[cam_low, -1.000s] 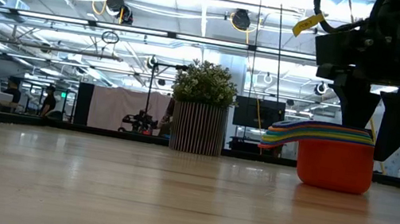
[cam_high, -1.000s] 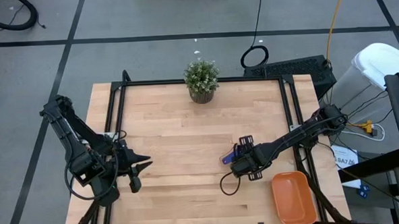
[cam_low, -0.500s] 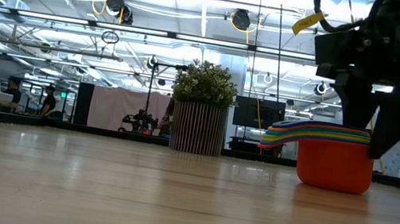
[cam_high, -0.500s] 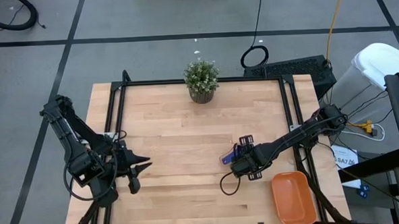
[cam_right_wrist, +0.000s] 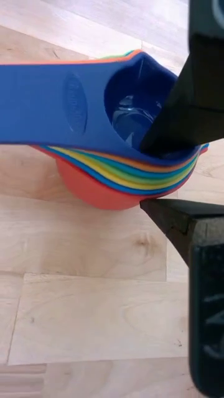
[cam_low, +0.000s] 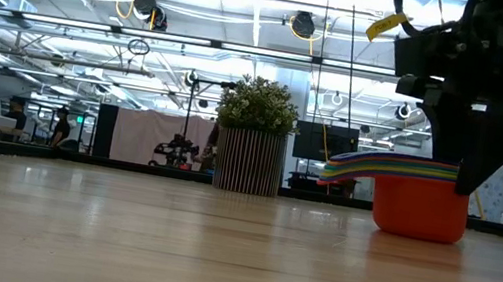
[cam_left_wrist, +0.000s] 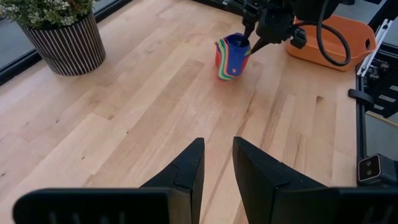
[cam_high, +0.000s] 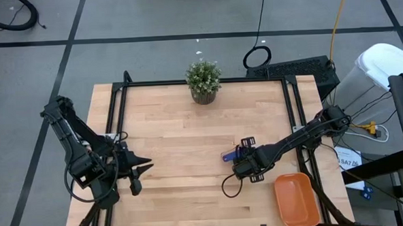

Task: Nest measuring cups in basket
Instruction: Put the nested measuring cups into the orange bin

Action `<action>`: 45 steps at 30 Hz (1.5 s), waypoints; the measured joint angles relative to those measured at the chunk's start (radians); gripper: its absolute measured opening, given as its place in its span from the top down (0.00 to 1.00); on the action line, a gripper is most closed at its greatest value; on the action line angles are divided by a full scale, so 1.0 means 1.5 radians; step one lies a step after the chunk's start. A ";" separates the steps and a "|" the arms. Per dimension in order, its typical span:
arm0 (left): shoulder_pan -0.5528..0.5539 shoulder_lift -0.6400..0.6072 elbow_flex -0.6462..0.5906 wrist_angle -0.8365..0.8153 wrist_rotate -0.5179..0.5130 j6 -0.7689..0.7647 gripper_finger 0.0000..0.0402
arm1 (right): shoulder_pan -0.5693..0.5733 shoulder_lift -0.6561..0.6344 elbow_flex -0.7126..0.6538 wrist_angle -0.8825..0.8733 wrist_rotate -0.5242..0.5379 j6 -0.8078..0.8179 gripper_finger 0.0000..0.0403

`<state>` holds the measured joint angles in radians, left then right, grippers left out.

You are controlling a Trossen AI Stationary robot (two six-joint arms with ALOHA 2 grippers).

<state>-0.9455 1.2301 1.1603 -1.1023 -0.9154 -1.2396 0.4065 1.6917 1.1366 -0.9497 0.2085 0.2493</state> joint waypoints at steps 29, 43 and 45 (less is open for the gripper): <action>0.000 0.000 0.000 0.000 0.000 0.003 0.78 | -0.011 0.000 0.000 -0.003 -0.079 -0.007 0.99; 0.000 0.000 0.000 0.000 0.000 0.003 0.78 | -0.020 0.000 -0.001 -0.004 -0.096 -0.020 1.00; 0.000 0.000 0.000 0.000 0.000 0.003 0.78 | -0.024 0.000 -0.001 -0.005 -0.105 -0.029 1.00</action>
<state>-0.9451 1.2301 1.1603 -1.1019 -0.9157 -1.2354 0.3705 1.6917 1.1358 -0.9577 0.0505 0.2052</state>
